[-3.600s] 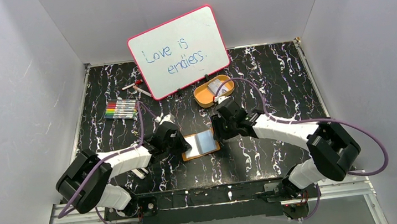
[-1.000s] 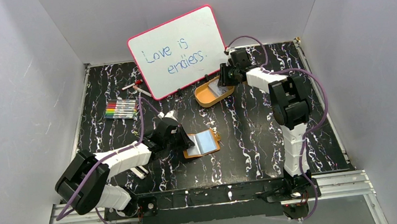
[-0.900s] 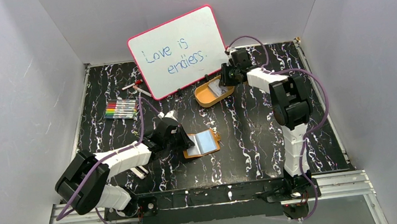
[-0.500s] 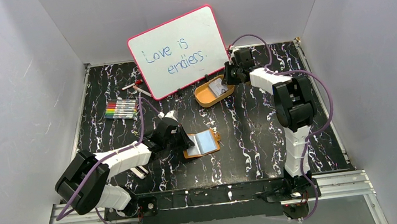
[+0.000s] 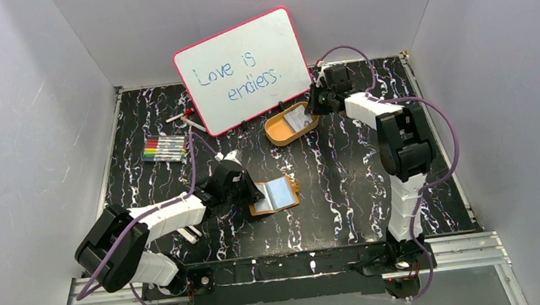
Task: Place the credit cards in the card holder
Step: Pick up the credit card from the storage box.
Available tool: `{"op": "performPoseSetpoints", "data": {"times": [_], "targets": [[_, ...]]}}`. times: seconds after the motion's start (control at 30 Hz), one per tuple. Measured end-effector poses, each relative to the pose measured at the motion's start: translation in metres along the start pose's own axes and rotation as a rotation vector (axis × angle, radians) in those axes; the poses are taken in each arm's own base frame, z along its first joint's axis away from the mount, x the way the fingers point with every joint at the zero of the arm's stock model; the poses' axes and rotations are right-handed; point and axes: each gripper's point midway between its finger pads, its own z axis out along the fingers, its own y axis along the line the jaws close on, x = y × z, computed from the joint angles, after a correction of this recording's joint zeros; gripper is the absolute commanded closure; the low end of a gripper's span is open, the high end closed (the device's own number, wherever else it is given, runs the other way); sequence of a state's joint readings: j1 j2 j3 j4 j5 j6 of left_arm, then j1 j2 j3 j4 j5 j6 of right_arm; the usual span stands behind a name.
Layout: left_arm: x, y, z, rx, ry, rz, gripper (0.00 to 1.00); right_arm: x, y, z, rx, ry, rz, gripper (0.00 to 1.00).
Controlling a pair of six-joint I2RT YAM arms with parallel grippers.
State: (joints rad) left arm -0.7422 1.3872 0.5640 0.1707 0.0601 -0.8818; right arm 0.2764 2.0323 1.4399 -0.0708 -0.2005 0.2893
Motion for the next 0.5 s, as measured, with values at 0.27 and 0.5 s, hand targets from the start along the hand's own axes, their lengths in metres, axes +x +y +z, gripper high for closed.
{"op": "performPoseSetpoints", "data": {"times": [0.27,0.5], "targets": [[-0.001,-0.001,0.0,0.001,-0.001,0.0,0.94,-0.01,0.007,-0.018,-0.046,-0.033,0.0,1.0],[0.0,0.0,0.0,0.0,0.0,-0.001,0.95,-0.007,0.011,-0.019,-0.074,-0.024,0.015,1.0]]}}
